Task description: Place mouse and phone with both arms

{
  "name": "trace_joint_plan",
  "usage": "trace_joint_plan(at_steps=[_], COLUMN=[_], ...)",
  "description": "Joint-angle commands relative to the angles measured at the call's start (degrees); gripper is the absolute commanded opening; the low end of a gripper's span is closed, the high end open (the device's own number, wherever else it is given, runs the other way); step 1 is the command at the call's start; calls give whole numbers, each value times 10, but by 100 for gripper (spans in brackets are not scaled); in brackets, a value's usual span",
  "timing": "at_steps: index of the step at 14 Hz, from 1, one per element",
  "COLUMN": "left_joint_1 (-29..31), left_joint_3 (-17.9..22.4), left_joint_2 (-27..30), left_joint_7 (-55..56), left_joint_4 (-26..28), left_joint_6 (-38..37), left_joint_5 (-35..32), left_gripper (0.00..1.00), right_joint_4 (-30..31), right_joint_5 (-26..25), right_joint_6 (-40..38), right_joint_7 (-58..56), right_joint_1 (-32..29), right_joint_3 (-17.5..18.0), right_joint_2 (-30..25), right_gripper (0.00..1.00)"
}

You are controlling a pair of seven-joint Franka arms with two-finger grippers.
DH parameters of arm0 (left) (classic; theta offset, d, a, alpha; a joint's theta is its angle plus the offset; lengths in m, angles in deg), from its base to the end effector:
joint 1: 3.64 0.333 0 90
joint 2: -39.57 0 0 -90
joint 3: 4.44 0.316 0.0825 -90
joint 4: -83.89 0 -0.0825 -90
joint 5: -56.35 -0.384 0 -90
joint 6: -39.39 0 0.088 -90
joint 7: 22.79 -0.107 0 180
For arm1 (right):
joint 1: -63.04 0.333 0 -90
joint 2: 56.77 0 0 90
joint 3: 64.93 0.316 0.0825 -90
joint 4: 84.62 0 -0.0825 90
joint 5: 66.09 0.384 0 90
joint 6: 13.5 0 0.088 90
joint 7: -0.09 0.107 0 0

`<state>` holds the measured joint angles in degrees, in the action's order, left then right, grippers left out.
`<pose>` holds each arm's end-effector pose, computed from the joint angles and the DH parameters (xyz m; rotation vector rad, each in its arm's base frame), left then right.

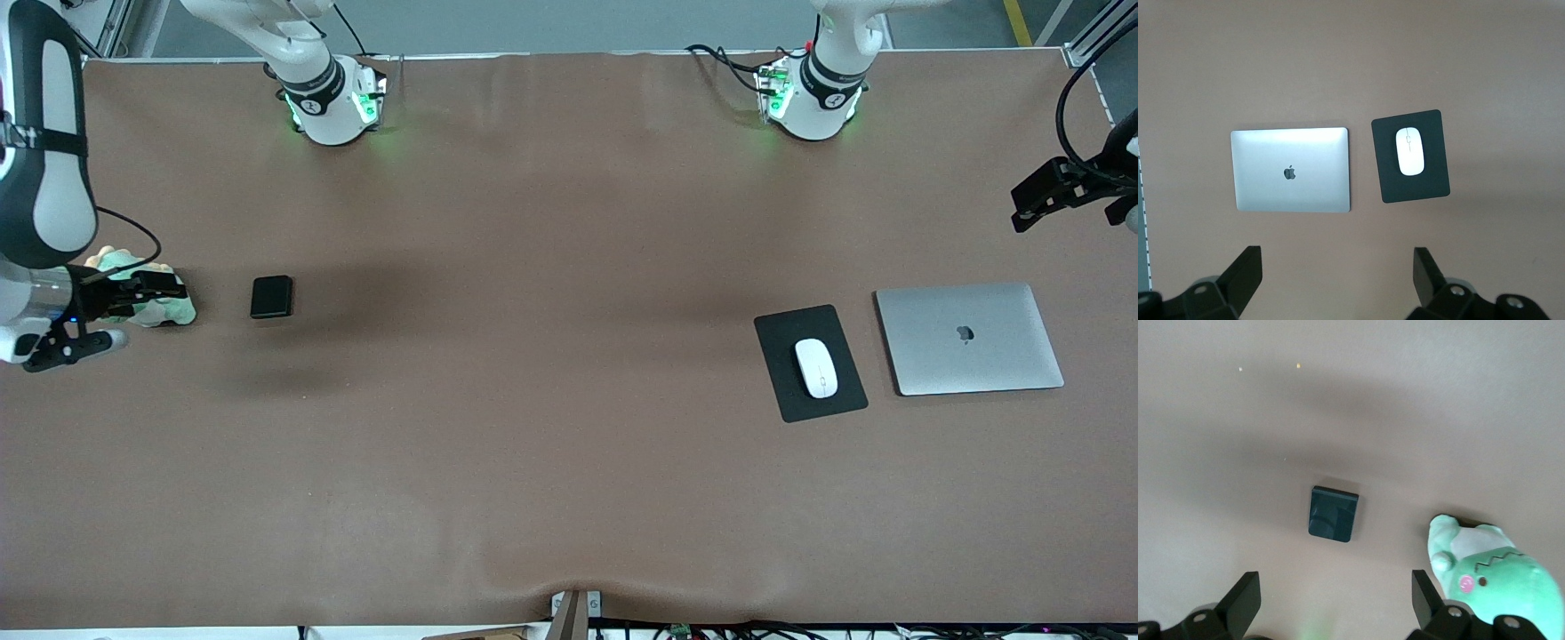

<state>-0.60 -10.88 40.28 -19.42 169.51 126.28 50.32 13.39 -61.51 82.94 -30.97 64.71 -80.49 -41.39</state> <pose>0.5451 -0.0211 0.6629 -3.0368 -0.0106 -0.0618 0.5878 -0.1255 0.4162 -2.9728 -0.4163 0.3952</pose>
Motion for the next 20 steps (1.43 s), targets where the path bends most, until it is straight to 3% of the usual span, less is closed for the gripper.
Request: trace_joint_plan(at_steps=[1, 3, 10, 13, 16, 18, 20], left_joint_1=[5, 5, 5, 4, 1, 2, 3], left_joint_3=[-1, -3, -4, -7, -8, -8, -7], left_joint_2=[13, 13, 14, 13, 14, 14, 13], left_joint_7=[-9, -9, -11, -11, -11, -11, -11], left_joint_4=[5, 5, -2, -8, -8, -8, -10], left_joint_6=[-6, -6, -12, -13, -18, -18, -18], left_joint_5=[12, 12, 20, 20, 21, 30, 32], left_gripper=[100, 100, 100, 100, 100, 100, 100], right_joint_4=[-76, -139, -204, -249, -248, -243, -240], right_joint_5=[-3, 1, 1, 6, -3, -3, -3], right_joint_6=[-60, -137, -185, -238, -263, -265, -273], right_joint_7=[-12, -15, -7, 124, 192, 214, 309], right_joint_1=[-12, -8, 10, 6, -11, -16, -18], right_joint_3=[-4, -3, -4, 6, 69, 76, 105], right_joint_2=[5, 11, 0, -3, -40, -59, -75], right_gripper=[100, 100, 100, 100, 100, 100, 100])
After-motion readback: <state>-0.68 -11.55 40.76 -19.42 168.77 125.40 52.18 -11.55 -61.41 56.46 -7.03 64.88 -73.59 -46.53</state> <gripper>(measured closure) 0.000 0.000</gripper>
